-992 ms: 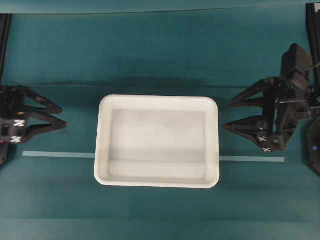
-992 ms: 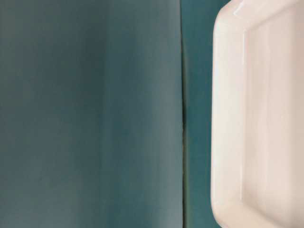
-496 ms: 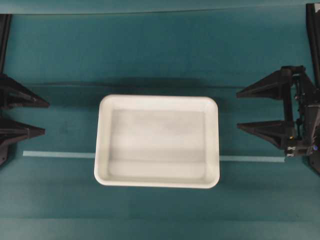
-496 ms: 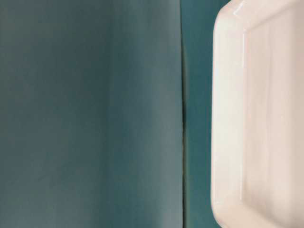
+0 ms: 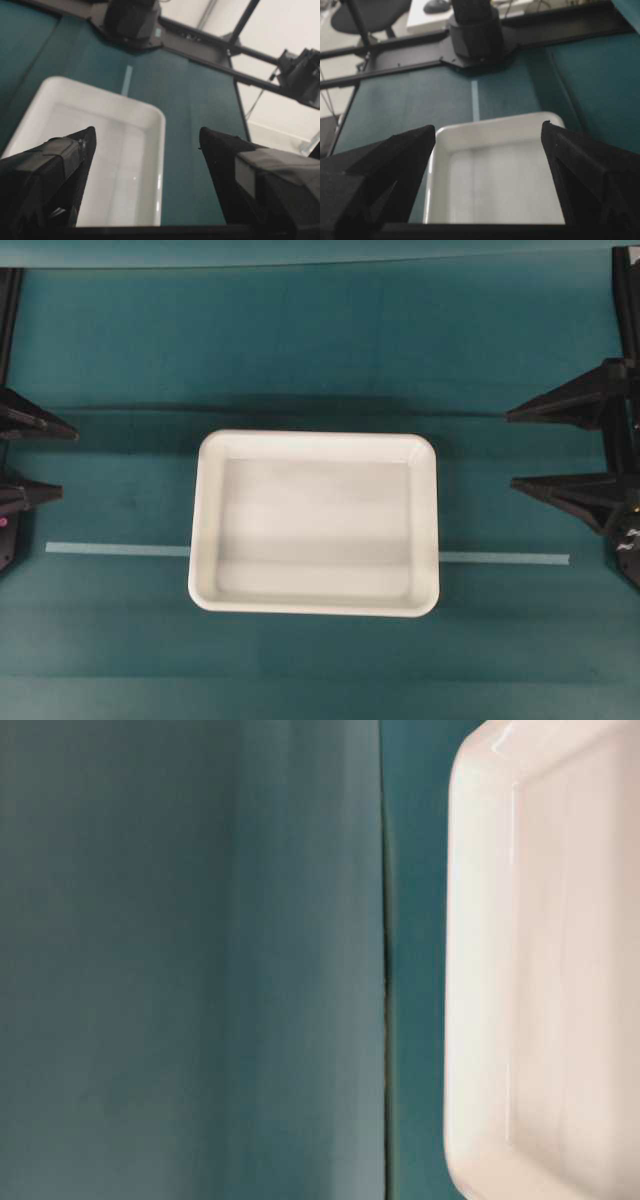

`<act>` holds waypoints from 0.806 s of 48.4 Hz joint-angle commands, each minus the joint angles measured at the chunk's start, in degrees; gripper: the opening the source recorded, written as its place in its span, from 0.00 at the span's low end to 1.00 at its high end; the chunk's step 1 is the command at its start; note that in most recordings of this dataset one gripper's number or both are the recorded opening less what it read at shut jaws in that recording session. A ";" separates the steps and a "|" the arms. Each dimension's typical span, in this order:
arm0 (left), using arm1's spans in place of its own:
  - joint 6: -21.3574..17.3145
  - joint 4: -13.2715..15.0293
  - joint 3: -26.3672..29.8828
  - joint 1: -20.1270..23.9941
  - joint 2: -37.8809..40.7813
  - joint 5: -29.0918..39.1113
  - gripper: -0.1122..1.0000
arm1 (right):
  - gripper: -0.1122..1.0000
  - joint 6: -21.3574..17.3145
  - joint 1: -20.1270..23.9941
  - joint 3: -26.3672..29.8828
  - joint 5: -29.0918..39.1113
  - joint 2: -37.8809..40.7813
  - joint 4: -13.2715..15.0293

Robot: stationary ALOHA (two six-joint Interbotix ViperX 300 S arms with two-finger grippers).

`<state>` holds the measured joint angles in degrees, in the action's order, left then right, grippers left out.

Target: Lift the white case with both hands.

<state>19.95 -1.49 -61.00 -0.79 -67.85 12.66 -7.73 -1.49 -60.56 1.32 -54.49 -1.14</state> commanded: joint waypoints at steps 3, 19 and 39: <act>-0.09 -0.18 1.67 -0.09 0.97 -0.62 0.91 | 0.91 0.09 0.09 0.70 -0.26 0.35 0.09; -1.23 -0.18 1.76 -0.18 0.70 -0.62 0.91 | 0.91 0.18 0.18 0.70 -0.26 0.35 0.09; -4.66 -0.18 2.02 -0.62 0.18 -0.53 0.90 | 0.91 0.44 0.18 0.79 -0.35 -0.09 0.18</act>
<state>16.17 -1.49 -60.56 -1.32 -68.73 12.57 -7.47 -1.41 -60.56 1.32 -55.02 -1.14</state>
